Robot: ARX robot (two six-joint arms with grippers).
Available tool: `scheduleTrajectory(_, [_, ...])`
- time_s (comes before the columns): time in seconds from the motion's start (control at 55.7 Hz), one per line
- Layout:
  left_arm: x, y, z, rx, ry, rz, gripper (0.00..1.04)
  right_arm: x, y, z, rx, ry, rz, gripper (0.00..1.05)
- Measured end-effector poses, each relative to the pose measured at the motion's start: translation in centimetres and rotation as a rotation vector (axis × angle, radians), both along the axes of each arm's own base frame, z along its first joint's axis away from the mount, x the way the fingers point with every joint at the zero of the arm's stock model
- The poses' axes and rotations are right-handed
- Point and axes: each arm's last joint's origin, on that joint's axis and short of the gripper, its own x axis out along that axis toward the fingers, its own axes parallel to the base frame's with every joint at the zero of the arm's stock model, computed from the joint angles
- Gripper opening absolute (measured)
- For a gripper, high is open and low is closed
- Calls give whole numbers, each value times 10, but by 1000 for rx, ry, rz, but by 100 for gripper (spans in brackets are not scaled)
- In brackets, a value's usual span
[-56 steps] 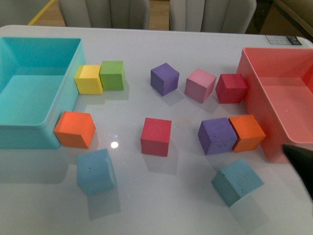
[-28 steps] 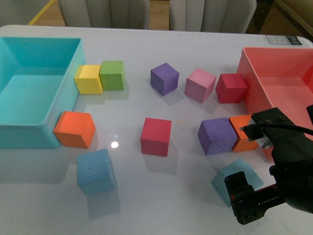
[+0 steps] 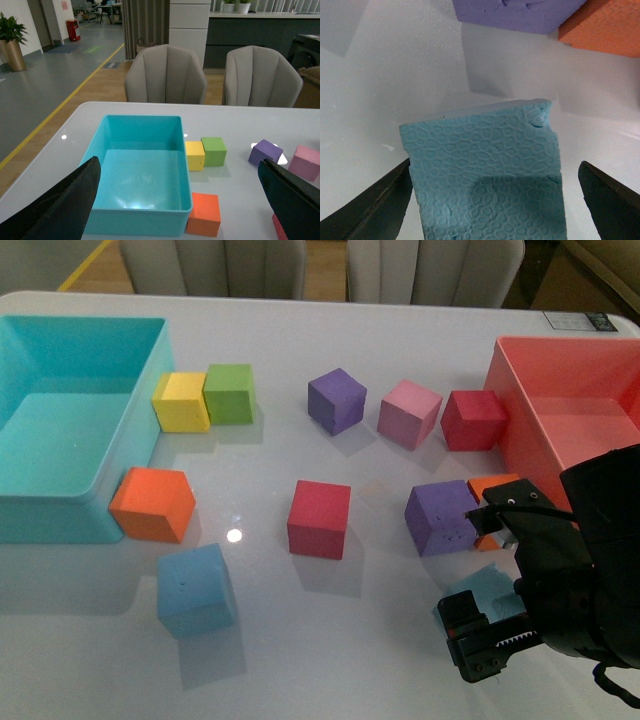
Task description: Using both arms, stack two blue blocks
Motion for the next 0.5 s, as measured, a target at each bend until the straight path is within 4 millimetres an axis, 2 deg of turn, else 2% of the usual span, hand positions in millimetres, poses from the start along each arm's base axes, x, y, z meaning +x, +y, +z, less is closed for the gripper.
scheduleTrajectory(0.179, [0, 0, 0, 0, 0, 0, 96, 1, 2, -6, -2, 13, 7, 93])
scheduleTrajectory(0.323, [0, 0, 0, 0, 0, 0, 96, 1, 2, -7, -1, 15, 7, 64])
scheduleTrajectory(0.431, [0, 0, 0, 0, 0, 0, 96, -1, -1, -2, 7, 8, 9, 50])
scheduleTrajectory(0.502, [0, 0, 0, 0, 0, 0, 96, -4, -3, 3, 13, 3, 14, 48])
